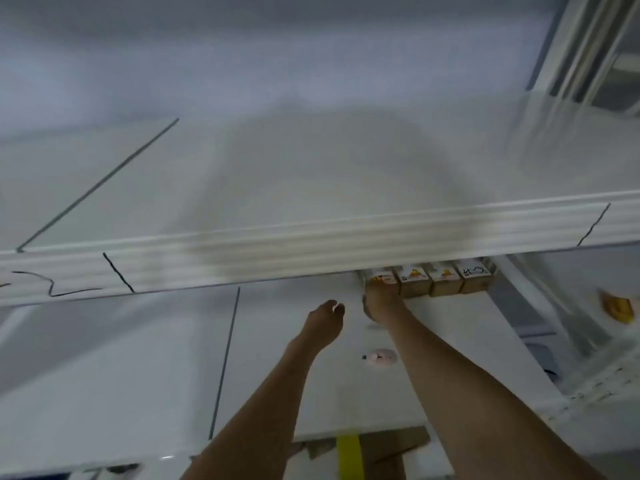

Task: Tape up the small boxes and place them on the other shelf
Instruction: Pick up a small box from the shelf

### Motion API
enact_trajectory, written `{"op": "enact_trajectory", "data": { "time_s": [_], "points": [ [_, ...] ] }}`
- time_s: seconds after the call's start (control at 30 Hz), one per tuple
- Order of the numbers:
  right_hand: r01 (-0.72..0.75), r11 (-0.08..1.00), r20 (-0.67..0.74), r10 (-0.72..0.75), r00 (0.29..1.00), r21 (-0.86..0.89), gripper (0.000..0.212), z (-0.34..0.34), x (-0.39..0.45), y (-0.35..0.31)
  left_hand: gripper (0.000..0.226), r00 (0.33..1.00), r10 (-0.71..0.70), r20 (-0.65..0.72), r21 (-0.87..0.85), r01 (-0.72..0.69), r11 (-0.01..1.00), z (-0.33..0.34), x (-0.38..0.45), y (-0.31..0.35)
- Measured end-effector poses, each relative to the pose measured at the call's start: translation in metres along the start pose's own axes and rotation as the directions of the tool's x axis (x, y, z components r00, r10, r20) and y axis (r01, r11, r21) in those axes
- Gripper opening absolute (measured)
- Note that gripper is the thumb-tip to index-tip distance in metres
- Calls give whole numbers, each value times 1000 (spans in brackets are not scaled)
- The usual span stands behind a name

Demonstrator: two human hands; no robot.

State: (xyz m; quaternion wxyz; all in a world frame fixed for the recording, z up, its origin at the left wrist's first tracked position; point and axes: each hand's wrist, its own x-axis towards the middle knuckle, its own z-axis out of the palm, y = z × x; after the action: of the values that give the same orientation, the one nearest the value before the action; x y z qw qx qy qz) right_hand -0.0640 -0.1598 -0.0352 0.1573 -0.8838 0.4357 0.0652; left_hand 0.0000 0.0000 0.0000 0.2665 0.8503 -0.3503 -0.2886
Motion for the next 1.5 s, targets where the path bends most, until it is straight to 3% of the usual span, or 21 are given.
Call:
{"op": "enact_trajectory", "data": {
  "time_s": [0.1, 0.23, 0.37, 0.47, 0.6, 0.77, 0.83, 1.0, 1.23, 1.33, 1.4, 1.5],
  "points": [
    [21, 998, -88, -26, 996, -56, 45, 9, 30, 6, 47, 1000, -25, 12, 14, 24, 1000, -3, 14, -16],
    [-45, 995, 10, 46, 999, -93, 60, 22, 56, 12, 48, 998, -47, 29, 22, 46, 999, -3, 28, -31],
    [-61, 993, 32, 64, 997, -98, 64, 42, 78, 17, 47, 998, -50, 40, -4, 51, 999, 1, 36, -38],
    [-46, 980, 5, 48, 999, -194, 74, 49, 52, 9, 46, 996, -71, 51, -35, 73, 997, 6, 39, -37],
    [34, 941, -77, -63, 995, -337, 62, 46, 20, 0, 45, 995, -88, 48, -112, 93, 989, 10, 38, -31],
    [161, 968, -255, -209, 944, -195, 31, 52, -11, -16, 45, 991, -130, 38, -198, 135, 971, 9, 34, -27],
    [190, 972, -302, -224, 927, -136, 35, 57, -19, -22, 45, 989, -140, 41, -200, 146, 969, 7, 31, -28],
    [55, 996, -40, -59, 997, -74, 90, 53, -15, -33, 43, 986, -164, 28, -169, 166, 971, 0, 23, -38],
    [-110, 983, 37, 105, 994, 150, 88, 49, -24, -38, 38, 964, -262, 50, -388, 261, 884, -5, 5, -56],
    [-53, 953, -1, 56, 998, 298, 83, 35, -26, -51, 36, 953, -298, 50, -544, 276, 793, -9, -4, -61],
    [-22, 833, 47, -5, 999, 552, 82, 29, -27, -57, 33, 946, -320, 56, -657, 277, 701, -12, -12, -64],
    [-178, 320, 241, -171, 955, 931, 69, 22, -42, -57, 30, 950, -294, 109, -726, 278, 629, -15, -24, -73]
  ]
}}
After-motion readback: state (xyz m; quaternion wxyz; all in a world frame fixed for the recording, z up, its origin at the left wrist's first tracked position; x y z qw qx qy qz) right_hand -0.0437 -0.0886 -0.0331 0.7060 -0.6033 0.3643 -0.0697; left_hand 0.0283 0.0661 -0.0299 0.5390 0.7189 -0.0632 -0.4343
